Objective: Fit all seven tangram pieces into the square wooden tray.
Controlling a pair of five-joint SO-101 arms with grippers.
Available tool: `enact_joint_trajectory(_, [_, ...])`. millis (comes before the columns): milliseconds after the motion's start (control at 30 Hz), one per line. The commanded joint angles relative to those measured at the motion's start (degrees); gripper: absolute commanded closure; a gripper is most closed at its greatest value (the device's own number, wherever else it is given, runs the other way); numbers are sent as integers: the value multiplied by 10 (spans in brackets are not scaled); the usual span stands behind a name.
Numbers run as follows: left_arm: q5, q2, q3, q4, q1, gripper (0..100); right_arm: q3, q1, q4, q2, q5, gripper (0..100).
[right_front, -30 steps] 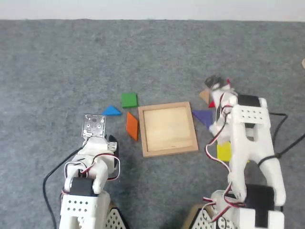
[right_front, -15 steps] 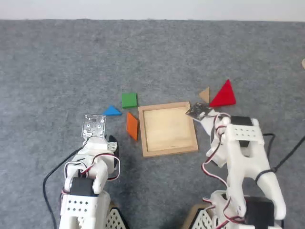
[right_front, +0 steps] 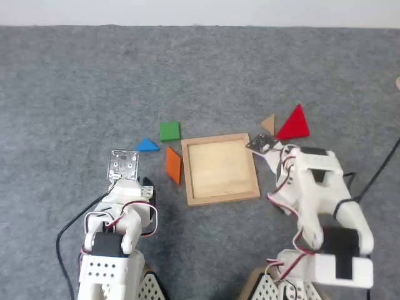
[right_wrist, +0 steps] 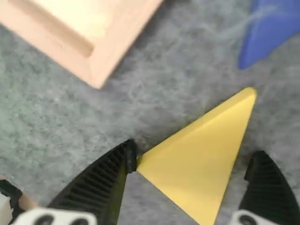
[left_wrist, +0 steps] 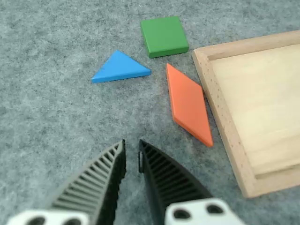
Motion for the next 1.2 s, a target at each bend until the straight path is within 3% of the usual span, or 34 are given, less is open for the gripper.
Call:
enact_joint_trajectory(0, [5, -8, -10, 2, -4, 946, -51, 25, 2, 38, 5, 637])
enact_joint_trajectory(200, [5, -8, -10, 2, -4, 946, -95, 34, 6, 69, 2, 638])
enact_joint_trajectory(600, [5, -8, -10, 2, -4, 946, -202, 73, 9, 111, -116, 638])
enact_joint_trajectory(733, [5, -8, -10, 2, -4, 946, -204, 66, 74, 62, -113, 638])
enact_joint_trajectory(1000, [5, -8, -10, 2, -4, 946, -185, 69, 192, -89, -22, 638])
enact_joint_trajectory(1167, [5, -8, -10, 2, -4, 946, -101, 73, 153, -86, 72, 637])
